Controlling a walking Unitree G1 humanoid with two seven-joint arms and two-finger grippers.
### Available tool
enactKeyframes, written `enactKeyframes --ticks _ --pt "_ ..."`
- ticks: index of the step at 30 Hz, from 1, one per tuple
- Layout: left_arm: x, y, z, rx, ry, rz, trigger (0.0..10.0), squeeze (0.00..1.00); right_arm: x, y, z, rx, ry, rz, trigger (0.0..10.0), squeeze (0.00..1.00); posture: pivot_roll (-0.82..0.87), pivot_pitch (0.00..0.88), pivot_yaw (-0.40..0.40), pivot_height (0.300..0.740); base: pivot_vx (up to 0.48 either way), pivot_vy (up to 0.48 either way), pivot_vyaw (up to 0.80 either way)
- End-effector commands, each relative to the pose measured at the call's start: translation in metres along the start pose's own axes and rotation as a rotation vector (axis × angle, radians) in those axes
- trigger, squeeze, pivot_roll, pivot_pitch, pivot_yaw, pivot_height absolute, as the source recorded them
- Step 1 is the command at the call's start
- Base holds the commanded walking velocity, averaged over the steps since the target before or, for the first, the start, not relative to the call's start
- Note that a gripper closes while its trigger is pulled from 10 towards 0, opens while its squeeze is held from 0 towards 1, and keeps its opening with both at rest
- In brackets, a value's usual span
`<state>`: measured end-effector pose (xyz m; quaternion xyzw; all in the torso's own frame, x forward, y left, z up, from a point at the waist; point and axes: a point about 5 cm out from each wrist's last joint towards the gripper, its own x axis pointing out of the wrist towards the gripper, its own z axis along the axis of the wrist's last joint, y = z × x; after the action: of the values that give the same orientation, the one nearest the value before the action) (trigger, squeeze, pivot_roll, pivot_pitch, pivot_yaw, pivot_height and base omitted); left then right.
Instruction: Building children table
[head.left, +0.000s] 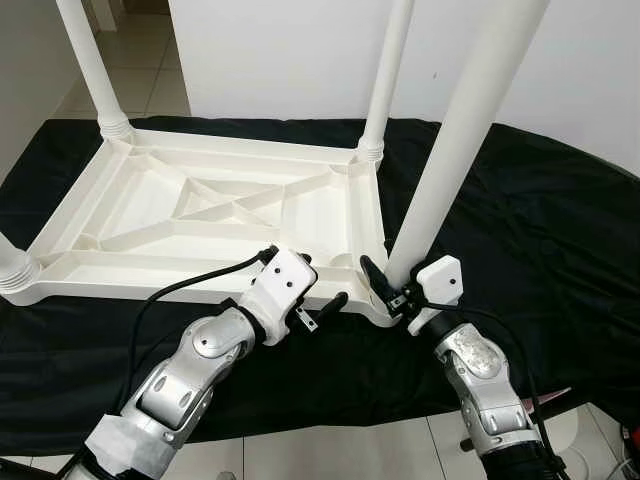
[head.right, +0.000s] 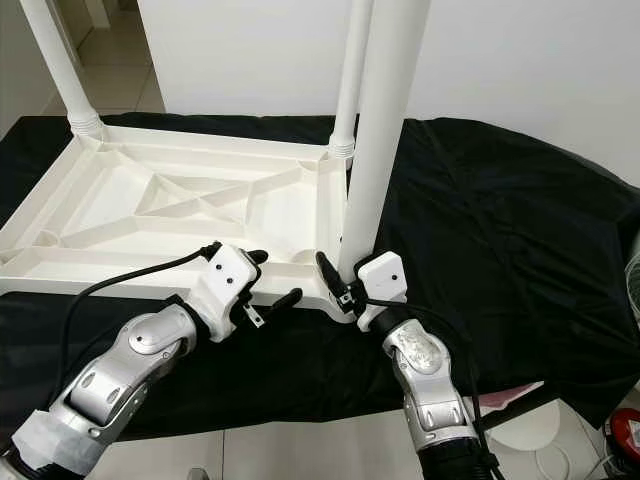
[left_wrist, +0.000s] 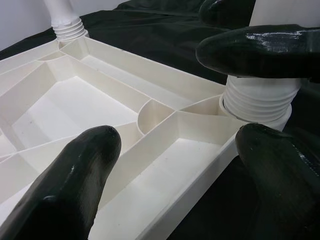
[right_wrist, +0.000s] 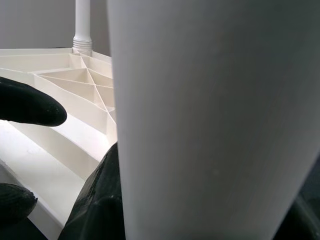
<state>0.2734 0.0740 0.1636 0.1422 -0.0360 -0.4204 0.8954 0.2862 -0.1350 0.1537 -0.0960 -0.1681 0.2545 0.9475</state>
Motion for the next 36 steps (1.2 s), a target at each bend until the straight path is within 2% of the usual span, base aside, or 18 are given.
enactKeyframes --ticks 1,3,8,13,17,19,24,26,36 --pt "-0.003 -0.006 0.001 -0.008 -0.001 -0.087 10.0 0.0 -0.011 0.0 -0.018 0.04 0.098 -0.004 10.0 0.0 0.08 0.142 -0.033 0.74 0.0 0.0 0.0" --pt "-0.004 -0.006 0.002 -0.009 0.0 -0.085 10.0 0.0 -0.009 -0.003 -0.023 0.095 0.131 -0.024 10.0 0.0 0.08 0.145 -0.035 0.74 0.0 0.0 0.0" --pt "-0.005 -0.005 0.002 -0.009 0.004 -0.08 10.0 0.0 -0.005 -0.006 -0.028 0.157 0.179 -0.06 10.0 0.0 0.09 0.149 -0.039 0.74 0.0 0.0 0.0" --pt "-0.007 -0.003 0.002 -0.007 0.007 -0.07 10.0 0.0 -0.001 -0.008 -0.031 0.174 0.218 -0.072 10.0 0.0 0.1 0.15 -0.041 0.74 0.0 0.0 0.0" --pt "-0.008 -0.003 0.003 -0.007 0.007 -0.066 10.0 0.0 0.0 -0.009 -0.032 0.201 0.224 -0.082 10.0 0.0 0.1 0.151 -0.044 0.74 0.0 0.0 0.0" --pt "-0.009 -0.003 0.003 -0.008 0.008 -0.062 10.0 0.0 0.002 -0.012 -0.033 0.248 0.23 -0.108 10.0 0.0 0.1 0.152 -0.045 0.74 0.0 0.0 0.0" --pt "-0.01 -0.003 0.004 -0.007 0.009 -0.057 10.0 0.0 0.004 -0.015 -0.033 0.293 0.238 -0.145 10.0 0.0 0.1 0.151 -0.045 0.74 0.0 0.0 0.0" --pt "-0.01 -0.003 0.004 -0.006 0.009 -0.058 10.0 0.0 0.005 -0.017 -0.034 0.344 0.246 -0.174 10.0 0.0 0.1 0.152 -0.045 0.74 0.0 0.0 0.0" --pt "-0.009 -0.001 0.005 -0.004 0.009 -0.051 10.0 0.0 0.004 -0.014 -0.035 0.279 0.249 -0.146 10.0 0.0 0.1 0.149 -0.046 0.74 0.0 0.0 0.0"
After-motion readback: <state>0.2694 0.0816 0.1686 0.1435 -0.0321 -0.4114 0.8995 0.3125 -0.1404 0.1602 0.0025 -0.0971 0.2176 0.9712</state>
